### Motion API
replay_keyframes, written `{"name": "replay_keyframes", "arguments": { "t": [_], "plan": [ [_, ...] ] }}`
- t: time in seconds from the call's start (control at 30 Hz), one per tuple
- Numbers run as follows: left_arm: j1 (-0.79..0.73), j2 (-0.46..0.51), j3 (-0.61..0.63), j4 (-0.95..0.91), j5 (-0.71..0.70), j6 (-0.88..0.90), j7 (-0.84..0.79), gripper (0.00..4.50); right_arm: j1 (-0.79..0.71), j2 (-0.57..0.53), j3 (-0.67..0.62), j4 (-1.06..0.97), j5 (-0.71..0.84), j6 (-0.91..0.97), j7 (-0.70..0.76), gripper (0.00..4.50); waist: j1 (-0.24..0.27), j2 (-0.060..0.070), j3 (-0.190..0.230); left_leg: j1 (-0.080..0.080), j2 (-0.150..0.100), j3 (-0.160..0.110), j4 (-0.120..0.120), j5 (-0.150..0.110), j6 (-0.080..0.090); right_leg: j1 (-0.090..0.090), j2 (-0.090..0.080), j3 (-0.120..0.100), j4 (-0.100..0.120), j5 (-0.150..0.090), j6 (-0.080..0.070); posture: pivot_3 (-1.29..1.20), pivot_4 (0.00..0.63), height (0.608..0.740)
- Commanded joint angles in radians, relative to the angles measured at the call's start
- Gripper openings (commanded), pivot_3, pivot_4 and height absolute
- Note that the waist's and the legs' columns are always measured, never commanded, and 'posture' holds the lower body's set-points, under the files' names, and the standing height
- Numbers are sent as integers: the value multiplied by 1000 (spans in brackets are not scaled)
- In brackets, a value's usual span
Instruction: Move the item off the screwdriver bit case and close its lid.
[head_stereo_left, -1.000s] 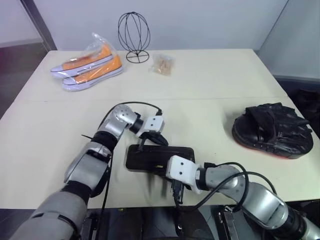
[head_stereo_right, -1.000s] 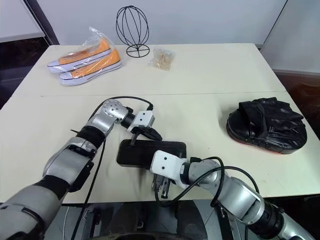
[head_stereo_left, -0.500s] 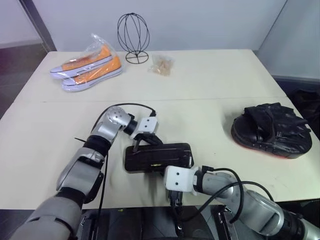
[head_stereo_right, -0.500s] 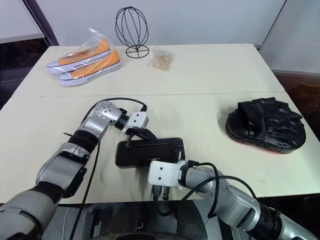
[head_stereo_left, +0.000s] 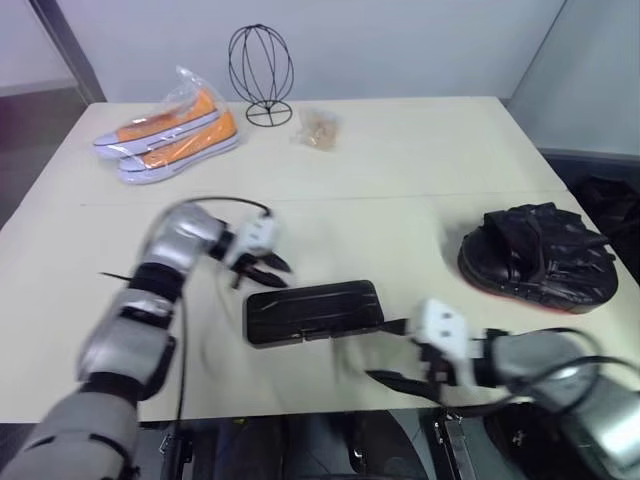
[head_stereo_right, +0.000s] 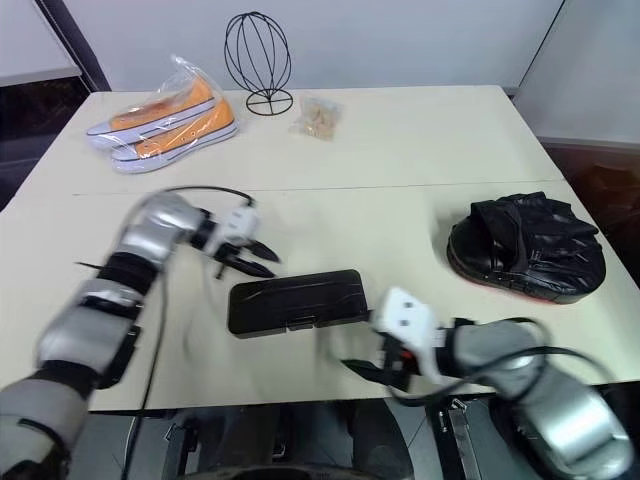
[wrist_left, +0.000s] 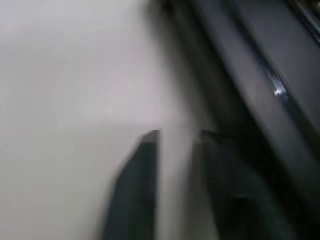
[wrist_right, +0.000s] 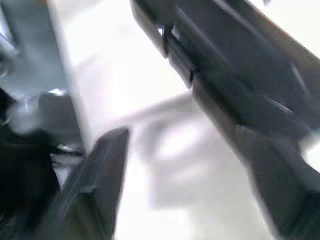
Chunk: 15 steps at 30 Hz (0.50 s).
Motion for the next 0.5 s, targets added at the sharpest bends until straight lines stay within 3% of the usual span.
{"name": "replay_keyframes", "arguments": {
  "t": [0.03, 0.1, 0.13, 0.23, 0.33, 0.5],
  "plan": [
    [45, 167, 36, -243, -202, 200, -22, 3367, 34, -71, -231, 43, 137, -18, 154, 4500, 1, 0, 0, 0, 1, 0, -1, 0, 0, 0, 0, 0, 0, 0, 0, 0, 150, 740],
    [160, 337, 88, -479, -361, 375, -22, 4369, 31, -113, -317, 151, 151, -48, 217, 4500, -3, 1, 0, 0, 2, 1, -1, -1, 1, 0, -2, 0, -1, 0, 0, 0, 150, 740],
    [243, 429, 150, -617, -458, 485, -22, 4446, 20, -136, -350, 213, 156, -66, 253, 4500, -6, 1, 1, 0, 1, 2, -1, -1, 1, 1, -4, 1, -1, 0, 0, 0, 150, 740],
    [465, 565, 352, -894, -623, 693, -14, 4446, -3, -186, -382, 329, 163, -116, 330, 4500, -4, 0, 2, -1, 0, 4, 0, -1, 2, 0, -8, 2, -2, 0, 1, 0, 150, 740],
    [792, 558, 652, -1145, -636, 782, 57, 4446, -52, -238, -356, 455, 139, -189, 401, 4500, 4, 5, 4, 0, -1, 5, 0, -1, 2, 1, -10, 1, -4, 0, 0, 0, 150, 740],
    [895, 495, 745, -1192, -632, 806, 200, 4446, -107, -257, -266, 532, 113, -259, 432, 4500, 29, 6, 5, 2, 0, 3, 1, -1, 1, 3, -7, -1, -4, -3, -3, 0, 150, 740]
  ]
}}
